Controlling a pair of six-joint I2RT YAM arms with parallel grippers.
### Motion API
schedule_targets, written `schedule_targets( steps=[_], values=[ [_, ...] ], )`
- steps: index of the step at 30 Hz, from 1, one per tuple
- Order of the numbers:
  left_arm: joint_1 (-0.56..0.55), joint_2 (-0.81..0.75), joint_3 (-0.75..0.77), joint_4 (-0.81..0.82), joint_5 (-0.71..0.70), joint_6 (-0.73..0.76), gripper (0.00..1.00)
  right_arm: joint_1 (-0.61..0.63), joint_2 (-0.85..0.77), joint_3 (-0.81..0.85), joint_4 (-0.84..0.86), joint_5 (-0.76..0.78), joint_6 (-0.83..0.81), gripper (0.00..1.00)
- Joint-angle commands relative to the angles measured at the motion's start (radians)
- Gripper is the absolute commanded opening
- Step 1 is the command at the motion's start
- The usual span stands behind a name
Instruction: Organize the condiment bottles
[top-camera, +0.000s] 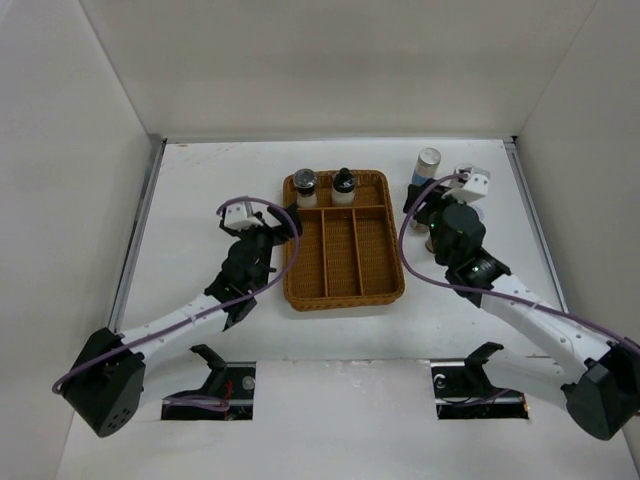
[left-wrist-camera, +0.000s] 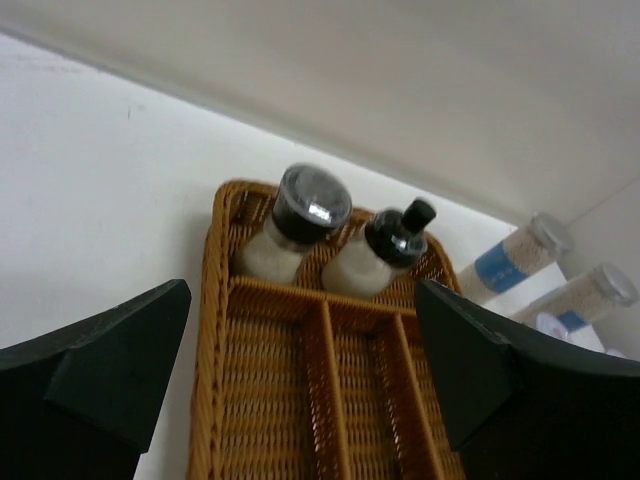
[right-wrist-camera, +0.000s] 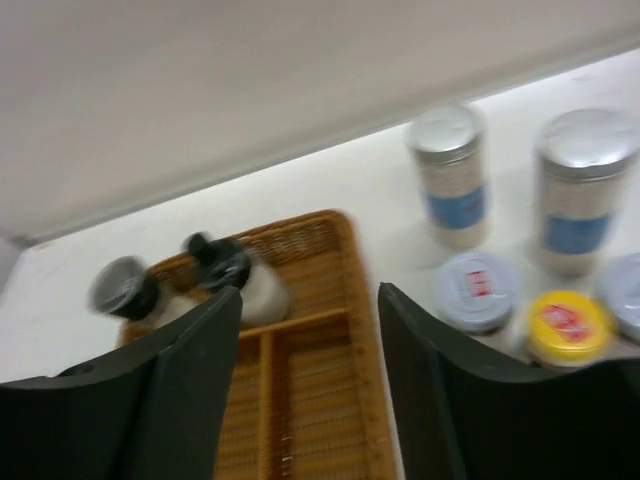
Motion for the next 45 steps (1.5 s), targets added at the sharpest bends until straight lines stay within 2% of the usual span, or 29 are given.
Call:
schedule_targets(
  steps=[1,4,7,12,20,24,29,33,35,39,45],
  values=[
    [-0.023,-0.043,-0.096,0.027,-0.003,-0.075,0.97,-0.046,-0.058,0.046,-0.129,0.162,-0.075,0.73],
    [-0.029,-0.037,-0.138,0.05,0.029,-0.101,0.97,-0.096,-0.066,0.089,-0.192,0.185,-0.126,0.86],
    [-0.042,-0.003,-0.167,0.129,0.072,-0.111,0.95,-0.158,-0.022,0.12,-0.236,0.193,-0.156,0.92],
    [-0.042,0.038,-0.21,0.211,0.085,-0.114,0.92,-0.234,0.063,0.126,-0.243,0.104,-0.127,0.94],
    [-0.04,0.096,-0.201,0.226,0.094,-0.12,0.92,-0.238,0.161,0.08,-0.226,0.07,-0.072,0.91],
    [-0.039,0.109,-0.204,0.24,0.094,-0.122,0.92,-0.245,0.209,0.066,-0.2,0.049,-0.058,0.82],
    [-0.025,0.109,-0.206,0.24,0.094,-0.123,0.92,-0.241,0.25,0.061,-0.203,0.058,-0.052,0.75],
    [-0.023,0.101,-0.209,0.24,0.096,-0.125,0.92,-0.241,0.227,0.029,-0.169,0.116,-0.052,0.36],
    [-0.022,0.106,-0.209,0.24,0.096,-0.125,0.92,-0.231,0.178,0.029,-0.145,0.171,-0.074,0.26],
    [-0.022,0.098,-0.207,0.24,0.097,-0.126,0.92,-0.203,0.082,0.081,-0.122,0.227,-0.162,0.22],
    [-0.008,0.092,-0.213,0.24,0.096,-0.129,0.92,-0.142,0.054,0.227,-0.128,0.178,-0.203,0.22]
  ],
)
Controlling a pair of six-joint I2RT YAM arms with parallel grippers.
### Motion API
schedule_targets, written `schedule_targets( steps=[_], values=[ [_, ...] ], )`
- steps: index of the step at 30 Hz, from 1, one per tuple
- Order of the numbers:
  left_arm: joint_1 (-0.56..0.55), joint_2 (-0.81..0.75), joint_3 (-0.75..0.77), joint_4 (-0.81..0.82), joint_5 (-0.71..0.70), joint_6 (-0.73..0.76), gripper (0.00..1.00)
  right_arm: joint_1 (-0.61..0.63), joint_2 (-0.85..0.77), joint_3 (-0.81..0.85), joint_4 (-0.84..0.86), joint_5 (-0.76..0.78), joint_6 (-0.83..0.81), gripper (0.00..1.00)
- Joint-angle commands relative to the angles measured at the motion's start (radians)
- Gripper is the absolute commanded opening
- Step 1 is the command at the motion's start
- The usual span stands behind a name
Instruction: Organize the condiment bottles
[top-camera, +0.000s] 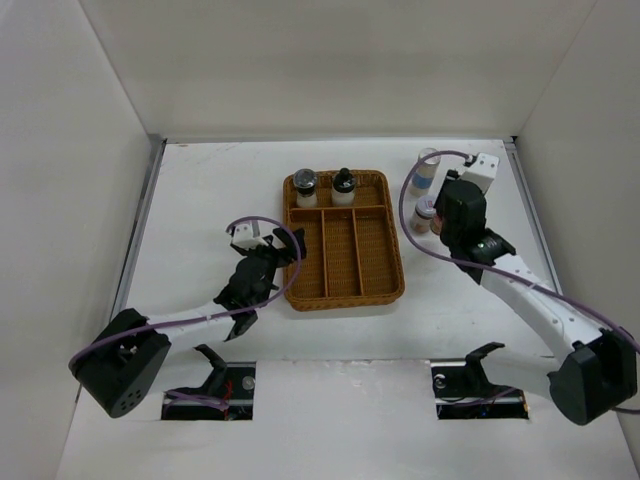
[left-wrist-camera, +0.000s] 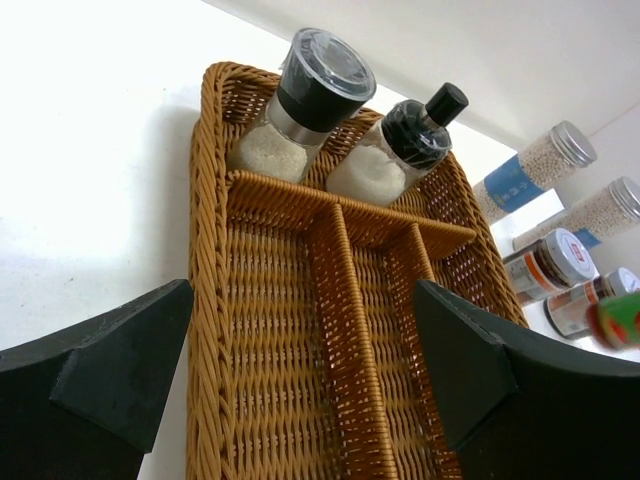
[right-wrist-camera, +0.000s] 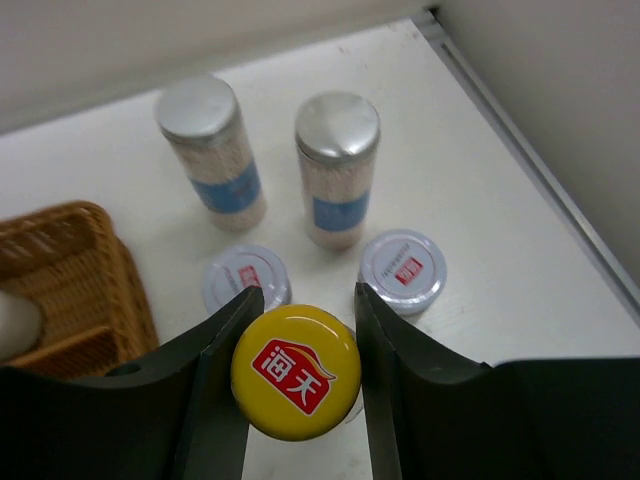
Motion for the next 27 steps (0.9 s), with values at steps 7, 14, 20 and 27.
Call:
schedule_targets(
  steps=[7,14,20,27],
  values=[
    [0.024,-0.013,-0.01,0.052,0.007,-0.017,0.92,0.085,0.159,0.302,0.222,-0.099,-0.028,0.23],
    [0.017,-0.002,-0.009,0.053,0.01,-0.032,0.92,0.088,0.444,0.512,0.336,-0.158,-0.077,0.23],
    [0.02,0.005,-0.007,0.053,0.01,-0.032,0.92,0.105,0.573,0.624,0.328,-0.191,-0.062,0.22],
    [0.021,0.019,-0.003,0.055,0.014,-0.032,0.92,0.125,0.644,0.655,0.333,-0.208,-0.037,0.22]
  ],
)
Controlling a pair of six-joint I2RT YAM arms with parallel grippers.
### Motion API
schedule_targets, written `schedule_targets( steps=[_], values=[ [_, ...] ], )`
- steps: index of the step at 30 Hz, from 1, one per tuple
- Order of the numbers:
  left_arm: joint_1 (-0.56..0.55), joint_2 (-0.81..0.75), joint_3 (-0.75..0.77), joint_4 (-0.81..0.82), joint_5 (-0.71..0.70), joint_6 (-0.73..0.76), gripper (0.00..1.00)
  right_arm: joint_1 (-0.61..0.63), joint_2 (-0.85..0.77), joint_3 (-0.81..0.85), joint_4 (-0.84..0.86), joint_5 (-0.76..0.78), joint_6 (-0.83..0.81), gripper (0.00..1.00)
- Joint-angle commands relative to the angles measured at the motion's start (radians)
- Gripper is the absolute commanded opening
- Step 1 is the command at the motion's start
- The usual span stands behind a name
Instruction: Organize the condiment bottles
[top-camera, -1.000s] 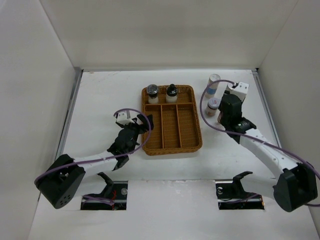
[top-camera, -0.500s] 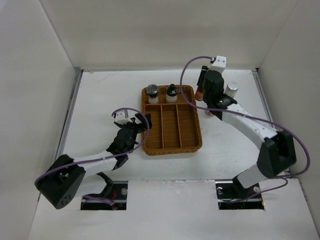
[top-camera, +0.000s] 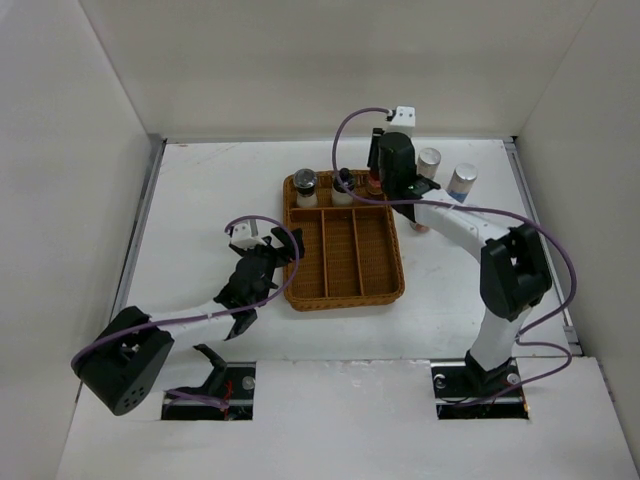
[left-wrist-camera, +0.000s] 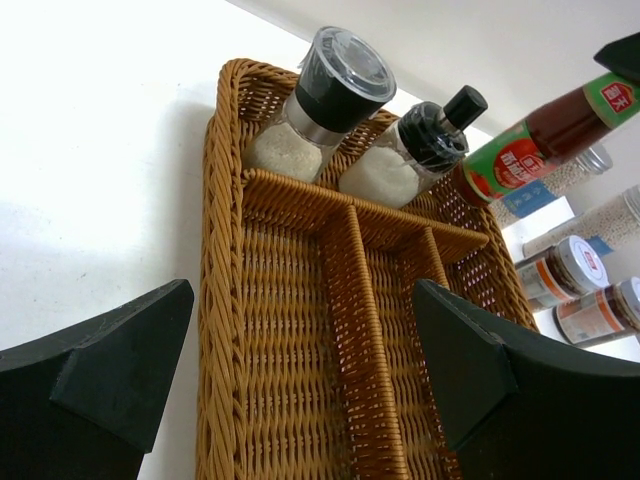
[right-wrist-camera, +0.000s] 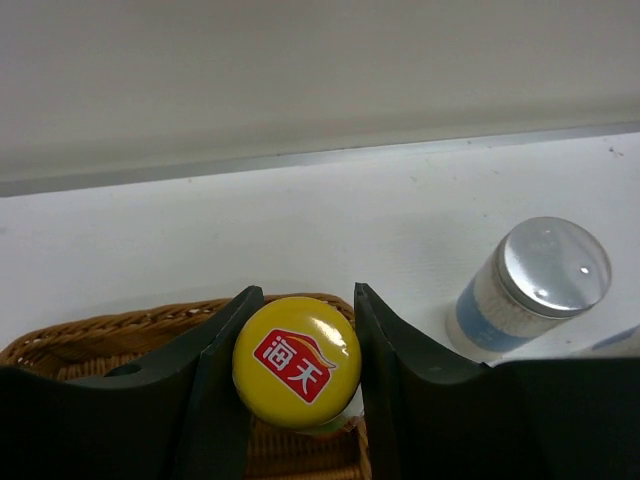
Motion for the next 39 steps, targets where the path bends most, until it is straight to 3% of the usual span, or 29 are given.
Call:
schedule_targets(
  steps=[1,10,14,22,26,33,39],
  values=[
    [-0.001,0.004,0.0,0.054,0.012,-0.013,0.92,0.02,-0.005,0.093,0.141,-0.022,0.021,0.22],
    [0.002,0.001,0.0,0.055,0.014,-0.013,0.92,0.025,0.057,0.025,0.167,-0.04,0.051,0.24],
    [-0.001,0.005,0.002,0.055,0.017,-0.013,0.92,0.025,0.068,-0.024,0.182,-0.056,0.071,0.3],
    [-0.01,0.027,0.016,0.055,0.018,-0.011,0.92,0.025,-0.027,-0.059,0.168,-0.111,0.077,0.72],
    [-0.012,0.018,0.014,0.051,0.018,-0.011,0.92,-0.002,-0.127,-0.097,0.153,-0.146,0.09,0.86],
    [-0.007,0.008,0.007,0.054,0.018,-0.011,0.92,-0.176,-0.196,-0.191,0.127,-0.138,0.126,0.91],
    [-0.01,0.013,0.01,0.055,0.018,-0.013,0.92,-0.275,-0.077,-0.072,-0.041,-0.157,0.093,1.0]
  ],
)
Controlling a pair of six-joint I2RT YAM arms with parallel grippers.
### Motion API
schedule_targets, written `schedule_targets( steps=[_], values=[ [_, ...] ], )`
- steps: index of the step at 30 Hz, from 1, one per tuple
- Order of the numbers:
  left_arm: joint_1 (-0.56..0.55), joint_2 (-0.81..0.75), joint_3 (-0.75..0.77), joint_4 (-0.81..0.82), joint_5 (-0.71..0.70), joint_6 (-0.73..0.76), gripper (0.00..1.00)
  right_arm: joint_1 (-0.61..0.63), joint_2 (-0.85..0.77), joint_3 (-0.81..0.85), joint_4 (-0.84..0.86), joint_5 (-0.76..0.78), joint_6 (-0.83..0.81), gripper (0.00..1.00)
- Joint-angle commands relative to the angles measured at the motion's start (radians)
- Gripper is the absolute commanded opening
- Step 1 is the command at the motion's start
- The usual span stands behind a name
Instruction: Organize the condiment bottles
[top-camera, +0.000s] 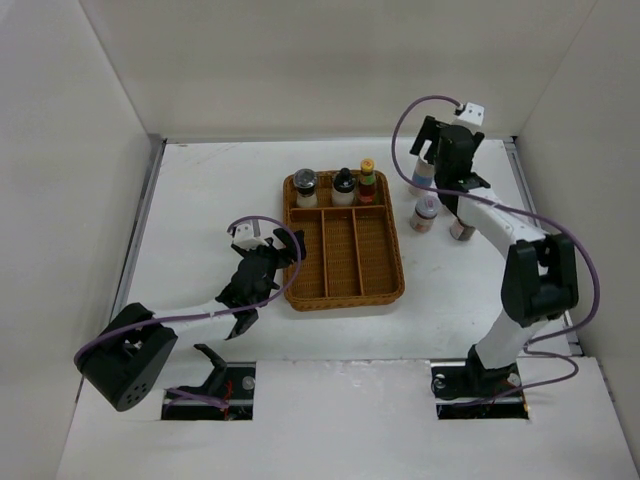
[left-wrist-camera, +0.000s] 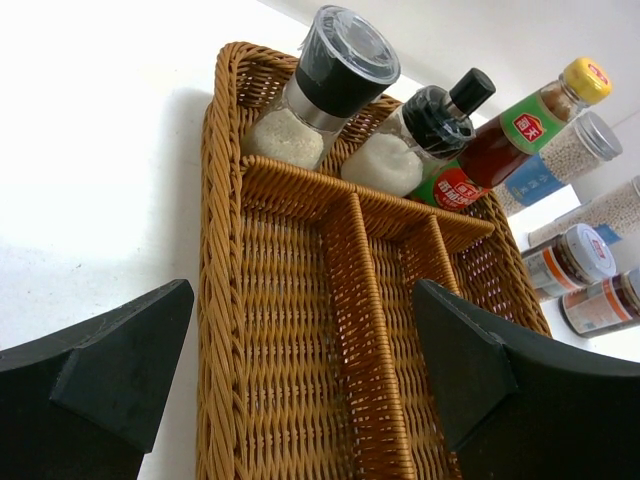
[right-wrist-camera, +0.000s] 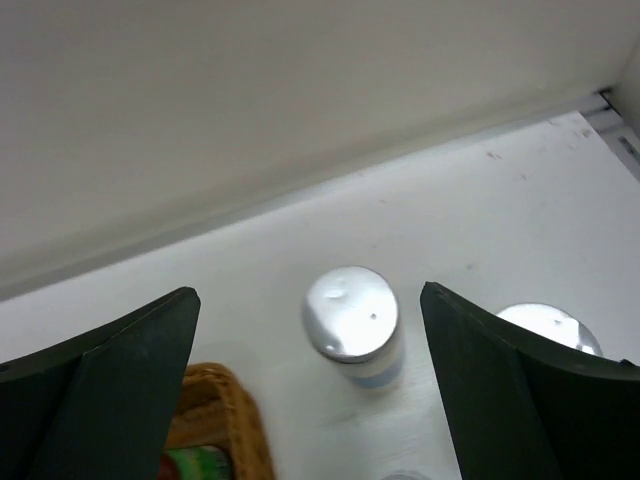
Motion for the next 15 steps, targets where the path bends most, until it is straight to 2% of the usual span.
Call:
schedule_targets(
  steps=[1,11,13,14,15],
  values=[
    [-0.001,-0.009,0.01,0.049,0.011,-0.01,0.92,-0.017,0.082,0.094,-0.125,-0.018,-0.017,1.0],
    [-0.001,-0.01,0.011,0.049,0.014,-0.01,0.92,-0.048,0.226,0.195,-0.166,-0.049,-0.04,0.99],
    [0.002,-0.007,0.011,0.049,0.014,-0.01,0.92,-0.051,0.248,0.209,-0.162,-0.051,-0.037,0.94],
    [0.002,-0.004,0.011,0.049,0.014,-0.01,0.92,-0.051,0.259,0.22,-0.16,-0.052,-0.037,0.88],
    [0.002,-0.006,0.011,0.049,0.014,-0.01,0.92,-0.053,0.271,0.229,-0.156,-0.052,-0.041,0.77]
  ],
)
